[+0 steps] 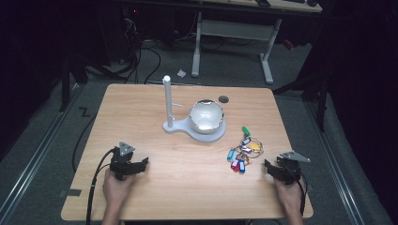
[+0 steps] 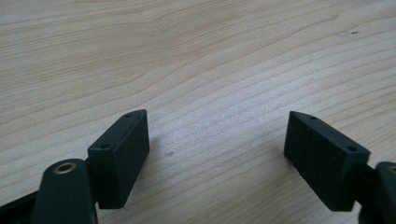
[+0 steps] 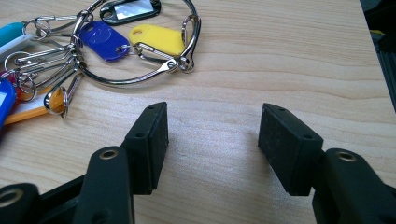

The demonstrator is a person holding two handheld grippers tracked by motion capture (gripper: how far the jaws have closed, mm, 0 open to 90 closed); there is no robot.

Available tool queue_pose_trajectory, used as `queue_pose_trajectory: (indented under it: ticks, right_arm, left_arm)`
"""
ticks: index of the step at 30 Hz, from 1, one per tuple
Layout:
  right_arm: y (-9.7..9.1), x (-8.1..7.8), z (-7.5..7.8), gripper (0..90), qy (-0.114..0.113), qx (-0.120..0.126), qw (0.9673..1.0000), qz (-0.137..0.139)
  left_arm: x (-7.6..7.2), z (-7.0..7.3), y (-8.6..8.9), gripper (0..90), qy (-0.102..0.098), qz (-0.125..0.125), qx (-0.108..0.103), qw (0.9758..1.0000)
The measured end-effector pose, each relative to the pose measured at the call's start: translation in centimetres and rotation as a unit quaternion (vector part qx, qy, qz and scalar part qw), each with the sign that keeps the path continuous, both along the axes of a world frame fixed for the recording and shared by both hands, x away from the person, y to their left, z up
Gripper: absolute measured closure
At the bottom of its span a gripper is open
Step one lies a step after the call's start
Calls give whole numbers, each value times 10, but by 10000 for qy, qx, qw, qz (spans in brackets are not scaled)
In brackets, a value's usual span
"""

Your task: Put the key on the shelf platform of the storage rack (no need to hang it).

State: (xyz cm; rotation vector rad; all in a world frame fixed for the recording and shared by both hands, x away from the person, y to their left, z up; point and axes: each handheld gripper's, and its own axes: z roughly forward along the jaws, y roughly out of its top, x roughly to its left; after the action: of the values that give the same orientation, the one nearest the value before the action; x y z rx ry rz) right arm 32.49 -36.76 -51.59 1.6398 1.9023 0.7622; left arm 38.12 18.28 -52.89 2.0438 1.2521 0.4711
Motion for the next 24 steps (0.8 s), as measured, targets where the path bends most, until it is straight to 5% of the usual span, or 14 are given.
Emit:
queue_pose_trajectory:
  ticks: [24]
  right_arm:
    - [6,-2,2,486,-31,37,10000,87]
  left_arm:
    - [0,0,0,228,0,1,6,10000]
